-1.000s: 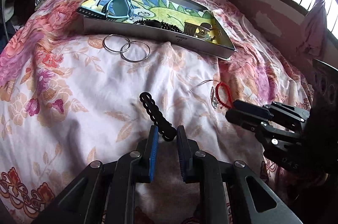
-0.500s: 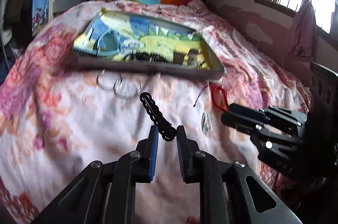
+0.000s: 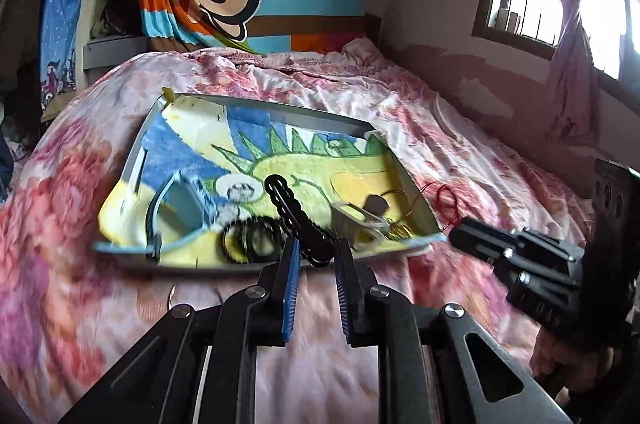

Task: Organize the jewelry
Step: 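Lift the beaded clip and red bracelet over the tray and open both grippers, then withdraw both grippers from the tray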

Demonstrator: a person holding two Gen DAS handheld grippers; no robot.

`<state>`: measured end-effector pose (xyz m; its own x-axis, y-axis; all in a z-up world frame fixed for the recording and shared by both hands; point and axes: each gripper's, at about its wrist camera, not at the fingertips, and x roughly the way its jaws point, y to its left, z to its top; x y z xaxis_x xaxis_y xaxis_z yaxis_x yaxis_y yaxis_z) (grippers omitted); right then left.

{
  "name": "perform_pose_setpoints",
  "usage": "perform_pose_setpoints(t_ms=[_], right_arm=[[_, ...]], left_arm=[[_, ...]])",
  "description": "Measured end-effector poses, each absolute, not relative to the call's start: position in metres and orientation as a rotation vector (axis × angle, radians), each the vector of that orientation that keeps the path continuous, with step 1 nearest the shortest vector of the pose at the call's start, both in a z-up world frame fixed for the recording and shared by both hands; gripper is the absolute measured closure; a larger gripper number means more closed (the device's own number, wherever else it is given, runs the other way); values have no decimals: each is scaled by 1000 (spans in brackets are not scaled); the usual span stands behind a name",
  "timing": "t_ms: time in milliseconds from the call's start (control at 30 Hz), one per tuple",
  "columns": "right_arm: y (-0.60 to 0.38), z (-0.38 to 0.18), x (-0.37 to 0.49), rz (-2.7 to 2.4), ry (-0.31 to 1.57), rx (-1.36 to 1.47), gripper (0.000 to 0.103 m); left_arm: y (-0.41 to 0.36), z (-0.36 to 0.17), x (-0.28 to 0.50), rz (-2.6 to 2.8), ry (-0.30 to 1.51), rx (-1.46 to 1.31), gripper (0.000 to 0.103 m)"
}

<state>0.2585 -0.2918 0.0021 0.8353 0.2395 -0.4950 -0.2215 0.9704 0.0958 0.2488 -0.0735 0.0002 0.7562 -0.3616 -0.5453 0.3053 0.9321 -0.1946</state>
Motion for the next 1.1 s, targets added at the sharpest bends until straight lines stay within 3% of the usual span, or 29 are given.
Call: perform_pose_setpoints(t_ms=[267,900,967,1100], right_arm=[[-297,-23,298,211,578,67,86],[-288,-46,309,178,645,14,83],[-288,-45,308,176,645,13,81],[-291,-40,302,175,637,18,62]], left_arm=[[-73,-28,293,-364,699,-114,86],[-72,-45,312,-342,749,-118,86],[-70,-46,312,-333,753,-124,86],[-70,-43,312,-322,766,-129,86]])
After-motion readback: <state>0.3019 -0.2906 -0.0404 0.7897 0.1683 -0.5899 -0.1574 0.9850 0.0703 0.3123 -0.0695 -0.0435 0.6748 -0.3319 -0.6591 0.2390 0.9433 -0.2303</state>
